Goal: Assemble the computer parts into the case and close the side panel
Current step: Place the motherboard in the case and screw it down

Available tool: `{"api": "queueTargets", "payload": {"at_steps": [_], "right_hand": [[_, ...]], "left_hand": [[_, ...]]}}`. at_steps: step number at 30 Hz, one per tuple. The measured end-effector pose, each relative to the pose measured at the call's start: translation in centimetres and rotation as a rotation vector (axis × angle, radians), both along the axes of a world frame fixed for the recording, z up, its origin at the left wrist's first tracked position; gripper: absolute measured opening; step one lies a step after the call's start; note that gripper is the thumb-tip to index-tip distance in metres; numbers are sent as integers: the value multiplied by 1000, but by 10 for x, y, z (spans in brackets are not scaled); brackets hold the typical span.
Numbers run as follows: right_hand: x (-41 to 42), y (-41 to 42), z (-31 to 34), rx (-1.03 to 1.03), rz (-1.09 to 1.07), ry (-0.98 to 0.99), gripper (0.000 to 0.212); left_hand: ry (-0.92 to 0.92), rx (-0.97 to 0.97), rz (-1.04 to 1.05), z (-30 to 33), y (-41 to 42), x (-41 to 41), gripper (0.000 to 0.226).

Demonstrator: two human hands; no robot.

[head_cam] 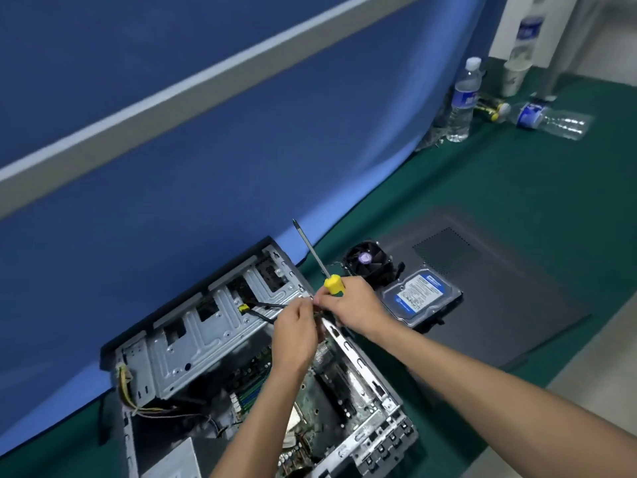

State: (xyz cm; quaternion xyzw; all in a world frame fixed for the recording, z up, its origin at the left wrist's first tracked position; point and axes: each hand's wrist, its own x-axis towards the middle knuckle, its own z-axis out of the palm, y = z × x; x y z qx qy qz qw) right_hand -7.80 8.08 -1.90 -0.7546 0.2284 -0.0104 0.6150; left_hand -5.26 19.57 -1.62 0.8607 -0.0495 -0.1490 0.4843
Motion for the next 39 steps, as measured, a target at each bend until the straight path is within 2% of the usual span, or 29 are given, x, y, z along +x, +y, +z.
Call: {"api": "queueTargets", "payload": {"at_steps": [4,10,12,16,20,22,25,26,28,34,39], "right_hand": [[7,14,12,69,171,-5,25],[20,42,26,145,287,-15,23],[23,51,29,136,318,-15,23],[30,65,32,59,400,74,26],[27,72,31,117,556,115,10],[23,71,31,-34,625,61,15],[20,67,30,-465,699,-25,41],[19,65,29,-538,697,-39,49],[18,63,28,-594,690,-49,52],[15,59,25,-556,698,-55,28],[15,59,27,-564,733,-88,28]], "left_hand": [[49,-107,24,14,20,-3,46],[214,-272,214,29,50,-3,48],[240,-315,292,32,56,-4,45],[341,-553,491,44,68,-3,28],[396,-745,682,54,90,8,22],[448,-846,768,55,99,14,24],[479,-930,880,52,113,21,23],[482,-941,904,51,117,23,24],[505,-983,923,50,125,26,25],[576,-1162,967,49,135,28,30],[582,-1205,972,42,138,28,28]]}}
